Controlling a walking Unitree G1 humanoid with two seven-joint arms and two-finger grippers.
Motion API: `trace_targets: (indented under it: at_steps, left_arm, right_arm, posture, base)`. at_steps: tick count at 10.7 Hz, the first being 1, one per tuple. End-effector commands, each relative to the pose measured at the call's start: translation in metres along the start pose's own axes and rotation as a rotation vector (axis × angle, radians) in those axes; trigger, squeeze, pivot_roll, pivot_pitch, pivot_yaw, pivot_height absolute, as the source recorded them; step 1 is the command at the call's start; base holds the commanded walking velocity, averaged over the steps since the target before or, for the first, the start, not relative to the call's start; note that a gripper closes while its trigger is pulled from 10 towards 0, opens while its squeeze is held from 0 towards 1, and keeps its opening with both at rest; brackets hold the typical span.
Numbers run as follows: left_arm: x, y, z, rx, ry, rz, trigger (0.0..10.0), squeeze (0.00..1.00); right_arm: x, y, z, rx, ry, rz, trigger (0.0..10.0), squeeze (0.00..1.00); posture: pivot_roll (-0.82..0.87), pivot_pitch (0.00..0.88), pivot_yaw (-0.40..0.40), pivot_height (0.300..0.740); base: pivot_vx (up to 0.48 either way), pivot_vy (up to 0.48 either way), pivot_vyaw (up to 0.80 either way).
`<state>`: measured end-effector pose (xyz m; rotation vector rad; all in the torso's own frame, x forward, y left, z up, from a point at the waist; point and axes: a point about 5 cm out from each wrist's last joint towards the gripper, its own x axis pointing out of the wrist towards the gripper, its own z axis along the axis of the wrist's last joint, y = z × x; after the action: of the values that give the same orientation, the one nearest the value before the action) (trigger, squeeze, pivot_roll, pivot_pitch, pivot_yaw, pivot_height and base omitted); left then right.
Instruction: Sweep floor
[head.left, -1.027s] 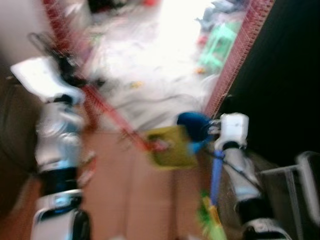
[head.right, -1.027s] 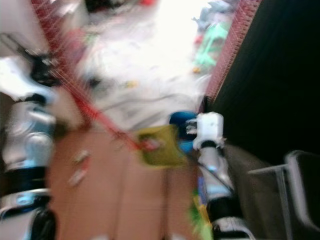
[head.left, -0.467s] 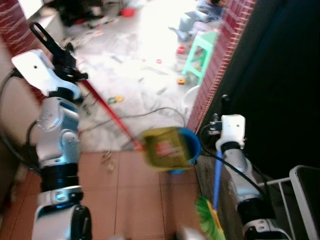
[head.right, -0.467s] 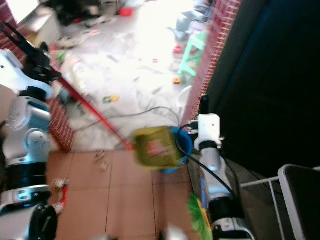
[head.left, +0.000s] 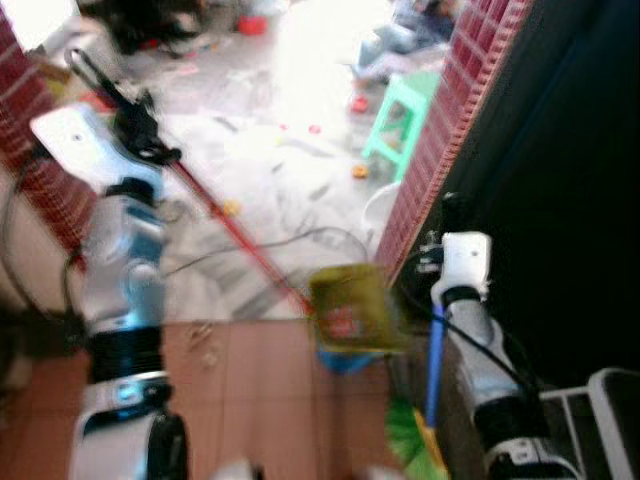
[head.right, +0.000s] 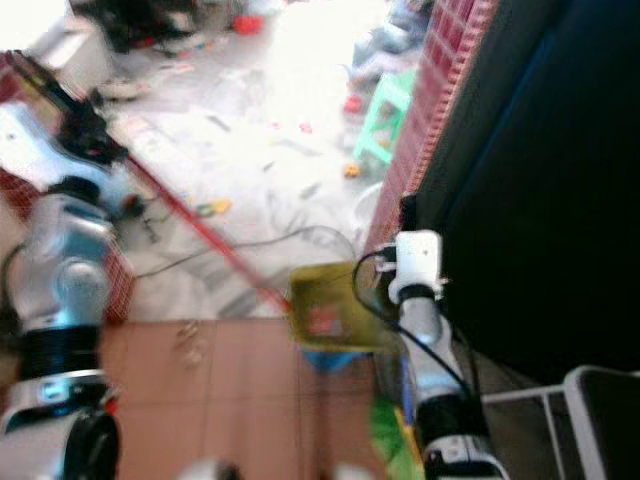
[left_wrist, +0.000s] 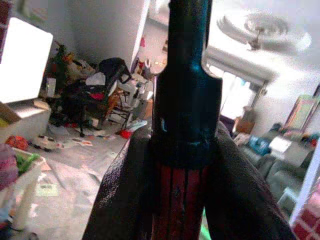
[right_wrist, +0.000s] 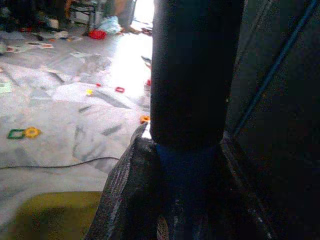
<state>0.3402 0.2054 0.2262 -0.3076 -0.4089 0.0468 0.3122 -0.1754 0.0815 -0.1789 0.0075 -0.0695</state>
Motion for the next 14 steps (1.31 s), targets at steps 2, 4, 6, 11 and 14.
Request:
trace_targets:
  at_steps: [2,4,6,11,14]
  left_arm:
    - [0.005,-0.015,0.012,-0.028,-0.070,-0.035,10.0,0.00]
    - [0.004,-0.021,0.010,0.019,-0.073,-0.059,10.0,0.00]
    - [0.003,-0.027,0.009,0.068,-0.081,-0.082,10.0,0.00]
    - [-0.001,-0.080,0.001,0.198,-0.133,-0.287,10.0,0.00]
    - [-0.013,-0.122,-0.009,0.247,-0.152,-0.510,10.0,0.00]
  right_arm:
    - [0.003,-0.010,0.007,-0.007,-0.034,-0.025,10.0,0.00]
    - [0.003,-0.009,0.007,-0.012,-0.035,-0.023,10.0,0.00]
    - [0.003,-0.009,0.007,-0.013,-0.035,-0.023,10.0,0.00]
    - [0.004,-0.009,0.008,-0.016,-0.037,-0.021,10.0,0.00]
    - [0.004,-0.008,0.008,-0.013,-0.038,-0.024,10.0,0.00]
  posture:
    - [-0.06,0.000,-0.028,0.740]
    - [-0.06,0.000,-0.028,0.740]
    - [-0.06,0.000,-0.030,0.740]
    - [-0.06,0.000,-0.027,0.740]
    - [-0.06,0.000,-0.022,0.740]
  base:
    - [0.392,0.000,0.00]
    - [0.000,0.000,0.00]
    - [0.000,0.000,0.00]
    - [0.000,0.000,0.00]
    - [0.000,0.000,0.00]
